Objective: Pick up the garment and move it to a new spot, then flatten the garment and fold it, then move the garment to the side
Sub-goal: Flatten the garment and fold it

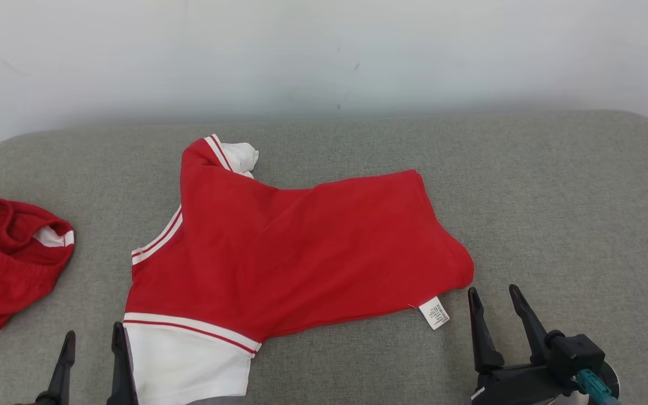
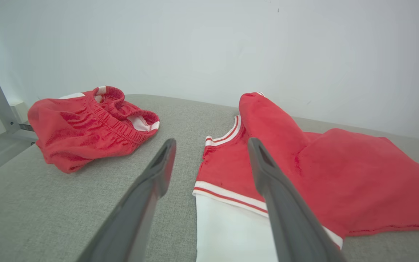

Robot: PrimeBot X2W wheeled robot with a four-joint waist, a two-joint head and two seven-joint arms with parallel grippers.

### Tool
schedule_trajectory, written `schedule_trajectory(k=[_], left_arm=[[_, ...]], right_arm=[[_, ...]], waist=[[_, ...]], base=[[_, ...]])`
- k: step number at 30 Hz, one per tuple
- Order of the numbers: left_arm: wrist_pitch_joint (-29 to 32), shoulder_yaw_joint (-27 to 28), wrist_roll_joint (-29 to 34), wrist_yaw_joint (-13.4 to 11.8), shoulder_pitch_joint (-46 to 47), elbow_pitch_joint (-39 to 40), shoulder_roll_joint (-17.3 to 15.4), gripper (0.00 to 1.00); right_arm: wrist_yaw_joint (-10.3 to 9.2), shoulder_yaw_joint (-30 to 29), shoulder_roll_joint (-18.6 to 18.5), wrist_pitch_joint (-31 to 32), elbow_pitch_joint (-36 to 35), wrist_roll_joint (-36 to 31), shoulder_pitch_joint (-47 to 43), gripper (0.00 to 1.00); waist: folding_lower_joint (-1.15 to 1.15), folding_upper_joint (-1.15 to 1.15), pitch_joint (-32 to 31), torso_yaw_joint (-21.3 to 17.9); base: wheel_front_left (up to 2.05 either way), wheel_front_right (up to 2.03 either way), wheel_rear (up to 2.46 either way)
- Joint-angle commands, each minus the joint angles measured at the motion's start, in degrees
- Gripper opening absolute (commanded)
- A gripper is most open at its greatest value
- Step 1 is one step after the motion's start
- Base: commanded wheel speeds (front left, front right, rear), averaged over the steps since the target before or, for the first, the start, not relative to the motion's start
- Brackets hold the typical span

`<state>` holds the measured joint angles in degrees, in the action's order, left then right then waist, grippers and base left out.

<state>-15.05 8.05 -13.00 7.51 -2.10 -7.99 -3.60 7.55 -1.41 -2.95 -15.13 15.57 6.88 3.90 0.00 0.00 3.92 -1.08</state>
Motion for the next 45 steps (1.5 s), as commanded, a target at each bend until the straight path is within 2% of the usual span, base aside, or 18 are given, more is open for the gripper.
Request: schedule_trajectory(k=[1,10,18,23,31,37,41,42,43,44,45], left_arm=[[-0.19,0.06,0.64,-0.06,-0.68,0.62,0.18,1.0],[-0.19,-0.47,4.1,-0.05,-1.97,3.37,0.29,1.0],[-0.19,-0.64,4.57,-0.05,-1.91,3.41,0.43,1.0],[-0.19,-1.26,4.33,-0.05,-0.66,3.1,0.5,1.0],[-0.19,-2.31,3.9,-0.06,0.48,2.49,0.63,1.0],[-0.19,-2.42,3.63,-0.05,0.88,2.41,0.69,1.0],[-0.19,-2.5,3.59,-0.06,0.84,2.35,0.7,1.0],[-0.19,-2.53,3.6,-0.05,0.87,2.36,0.71,1.0],[-0.19,-2.57,3.6,-0.05,0.9,2.33,0.71,1.0],[-0.19,-2.61,3.59,-0.05,0.91,2.29,0.71,1.0],[-0.19,-2.58,3.64,-0.05,0.93,2.28,0.72,1.0]], right_arm=[[-0.13,-0.06,0.14,-0.02,-0.09,-0.22,-0.62,1.0],[-0.13,-1.08,0.15,-0.03,0.73,-0.83,-1.21,1.0],[-0.13,-1.01,0.14,-0.02,2.87,-3.58,3.92,1.0],[-0.13,-1.97,-0.49,-0.01,7.82,-6.01,9.3,1.0],[-0.13,-5.36,-2.26,-0.02,19.88,-7.26,15.7,1.0],[-0.13,-6.83,-3.29,-0.02,27.65,-7.27,18.55,1.0],[-0.13,-7.64,-3.49,-0.02,30.45,-7.08,19.82,1.0],[-0.13,-7.83,-3.37,-0.02,31.27,-6.78,20.04,0.83],[-0.13,-7.65,-3.28,-0.02,32.04,-6.69,20.31,0.33],[-0.13,-7.46,-3.28,-0.02,31.93,-6.55,20.71,0.0],[-0.13,-7.4,-3.26,-0.03,31.32,-6.2,21.04,0.0]], waist=[[0.0,0.0,-0.19,-0.09],[0.0,0.0,-0.88,-0.53],[0.0,0.0,-0.55,0.06],[0.0,0.0,0.29,1.82],[0.0,0.0,2.05,4.97],[0.0,0.0,2.96,6.02],[0.0,0.0,3.26,6.14],[0.0,0.0,3.32,6.14],[0.0,0.0,3.34,6.12],[0.0,0.0,3.35,6.08],[0.0,0.0,3.35,5.98]], base=[[0.0,0.0,0.0],[0.0,0.0,0.0],[0.0,0.0,0.0],[0.0,0.0,0.0],[0.0,0.0,0.0],[0.0,0.0,0.0],[0.0,0.0,0.0],[0.0,0.0,0.0],[0.0,0.0,0.0],[0.0,0.0,0.0],[0.0,0.0,0.0]])
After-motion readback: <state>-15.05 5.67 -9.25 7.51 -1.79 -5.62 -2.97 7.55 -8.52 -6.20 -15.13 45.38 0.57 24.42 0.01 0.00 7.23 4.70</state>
